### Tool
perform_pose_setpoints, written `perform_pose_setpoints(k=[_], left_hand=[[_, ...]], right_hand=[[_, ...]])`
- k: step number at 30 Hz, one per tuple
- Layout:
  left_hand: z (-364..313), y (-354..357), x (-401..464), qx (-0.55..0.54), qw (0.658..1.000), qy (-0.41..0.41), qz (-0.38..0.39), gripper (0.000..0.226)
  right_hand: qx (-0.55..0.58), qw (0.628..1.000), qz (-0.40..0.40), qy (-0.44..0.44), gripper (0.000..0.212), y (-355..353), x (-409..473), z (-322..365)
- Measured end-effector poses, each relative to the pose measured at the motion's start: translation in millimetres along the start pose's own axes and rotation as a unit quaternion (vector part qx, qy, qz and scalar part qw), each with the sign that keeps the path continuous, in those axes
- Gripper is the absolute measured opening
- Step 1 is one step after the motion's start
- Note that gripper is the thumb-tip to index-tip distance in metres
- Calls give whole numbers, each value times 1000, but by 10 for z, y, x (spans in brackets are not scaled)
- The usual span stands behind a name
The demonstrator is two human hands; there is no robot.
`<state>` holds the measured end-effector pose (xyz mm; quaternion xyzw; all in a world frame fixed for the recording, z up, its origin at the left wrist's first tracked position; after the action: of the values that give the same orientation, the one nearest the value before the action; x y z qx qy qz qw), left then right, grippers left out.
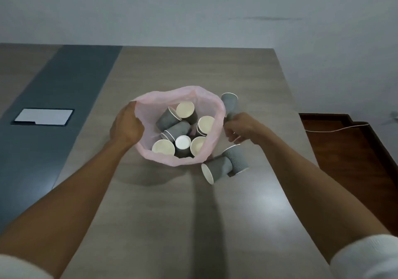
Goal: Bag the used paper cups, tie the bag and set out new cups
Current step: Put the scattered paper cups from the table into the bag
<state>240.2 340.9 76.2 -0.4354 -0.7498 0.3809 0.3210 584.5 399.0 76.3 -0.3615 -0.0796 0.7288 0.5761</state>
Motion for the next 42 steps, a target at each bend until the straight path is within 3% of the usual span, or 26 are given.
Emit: perform_pose_setpoints(k=[2, 4, 7, 9, 12, 14, 17, 20, 21, 24, 27, 30, 32, 34, 37, 39, 40, 42], left_hand=[[-38, 24, -46, 9, 1000, -16, -5, 57], [-72, 35, -83, 6, 1000, -19, -4, 59], [-110, 61, -143, -4, 1000, -9, -9, 59], [-124, 81, -185, -6, 1000, 1, -12, 58], [-121, 109, -217, -19, 1000, 13, 1, 59], [-105, 112, -235, -23, 999, 23, 16, 61], [-88, 119, -288, -32, 998, 39, 25, 61], [-52, 90, -329, -46, 998, 34, 35, 60], [-34, 78, -336, -48, 998, 35, 38, 60], [-11, 46, -348, -60, 996, 42, 42, 58], [-14, 62, -334, -71, 996, 45, 40, 56], [-40, 69, -269, -70, 996, 40, 37, 56], [-57, 74, -209, -68, 996, 41, 35, 58], [-96, 79, -148, -67, 996, 50, 29, 58], [-168, 113, -64, -47, 996, 70, 26, 58], [-229, 127, -22, -12, 997, 63, 30, 57], [-262, 130, -1, 15, 997, 64, 29, 55], [-340, 126, 38, 74, 994, 81, 19, 52]], right_hand=[[-110, 988, 105, -15, 10, 103, -97, -123], [-199, 963, 166, -72, 25, 330, -204, -245], [-352, 913, 113, -171, 72, 764, -290, -461], [-425, 880, 76, -199, 84, 1008, -325, -618], [-494, 834, 12, -245, 51, 1148, -391, -710], [-497, 826, -5, -267, 37, 1132, -448, -654], [-440, 864, 51, -238, 28, 888, -487, -385], [-264, 931, 177, -180, 14, 492, -447, -15], [-195, 947, 187, -173, 15, 371, -434, 112], [-19, 979, 98, -175, 17, 177, -352, 429], [96, 981, 6, -168, 13, 297, -215, 569], [169, 978, 4, -123, 17, 527, -81, 530], [179, 979, -2, -96, 23, 603, 3, 452], [153, 982, -40, -104, 11, 568, 70, 381], [5, 977, -165, -131, 18, 401, 143, 252], [-92, 965, -225, -103, 17, 267, 208, 117], [-132, 963, -221, -74, 19, 208, 246, 26], [-229, 964, -137, -14, 39, 150, 283, -174]])
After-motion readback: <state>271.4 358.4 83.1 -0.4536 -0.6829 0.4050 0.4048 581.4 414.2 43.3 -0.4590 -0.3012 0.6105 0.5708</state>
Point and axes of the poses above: each hand's wrist, its own x-axis towards the middle knuckle, its own y-axis out of the palm, z = x × y, the point moved 1 cm from there along x, towards the middle knuckle, and after that the axes turned 7 degrees about -z, right-handed, at the moved point
